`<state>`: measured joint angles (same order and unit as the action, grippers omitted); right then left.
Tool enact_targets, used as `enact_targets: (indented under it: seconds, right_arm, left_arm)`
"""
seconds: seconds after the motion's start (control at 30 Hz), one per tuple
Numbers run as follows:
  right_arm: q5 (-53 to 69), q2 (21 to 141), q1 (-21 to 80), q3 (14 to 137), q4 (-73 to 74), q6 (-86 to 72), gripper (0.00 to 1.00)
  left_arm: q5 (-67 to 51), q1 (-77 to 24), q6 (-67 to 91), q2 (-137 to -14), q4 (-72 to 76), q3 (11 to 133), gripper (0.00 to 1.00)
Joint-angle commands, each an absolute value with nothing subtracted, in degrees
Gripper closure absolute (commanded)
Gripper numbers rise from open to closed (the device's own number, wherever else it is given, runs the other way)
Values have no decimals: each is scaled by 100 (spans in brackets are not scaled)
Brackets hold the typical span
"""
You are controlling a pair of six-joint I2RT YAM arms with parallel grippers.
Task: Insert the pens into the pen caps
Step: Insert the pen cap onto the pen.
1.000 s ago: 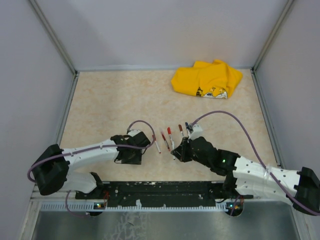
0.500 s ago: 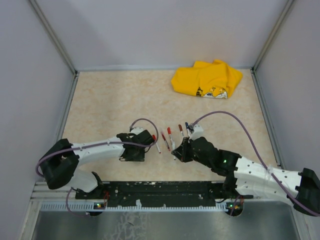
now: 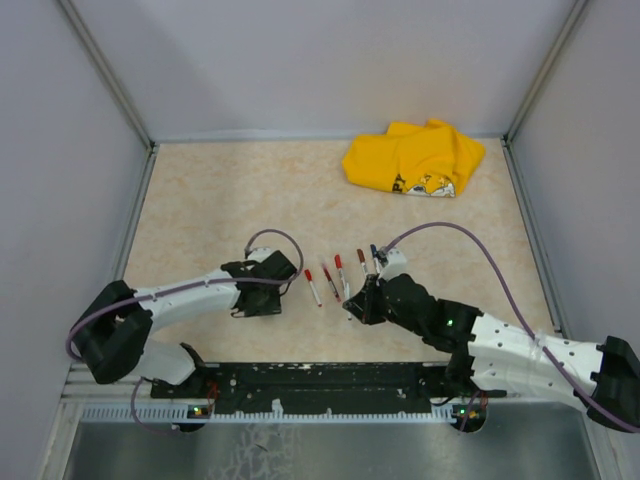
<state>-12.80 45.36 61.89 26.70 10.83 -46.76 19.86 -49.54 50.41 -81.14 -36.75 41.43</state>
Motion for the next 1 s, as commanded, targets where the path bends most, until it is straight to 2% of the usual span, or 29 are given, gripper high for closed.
enact_targets:
  seconds: [0.0, 0.47, 0.73, 0.97]
  right_arm:
    - [-1369, 4465, 6223, 2743, 927, -4737, 100]
    - [-1282, 4648, 6223, 2823, 806, -4699, 100]
    - [-1316, 4572, 6223, 2817, 890, -4694, 100]
    - [-1317, 4557, 6223, 2802, 907, -4701, 100]
  left_arm:
    - [1844, -4528, 5126, -7908, -3659, 3636, 50]
    - [1533, -3862, 4931, -7416, -3456, 3247, 52]
    - [1628, -3598, 4895, -7381, -3240, 3242, 61]
    - [1487, -3542, 4767, -7931, -2828, 3490, 63]
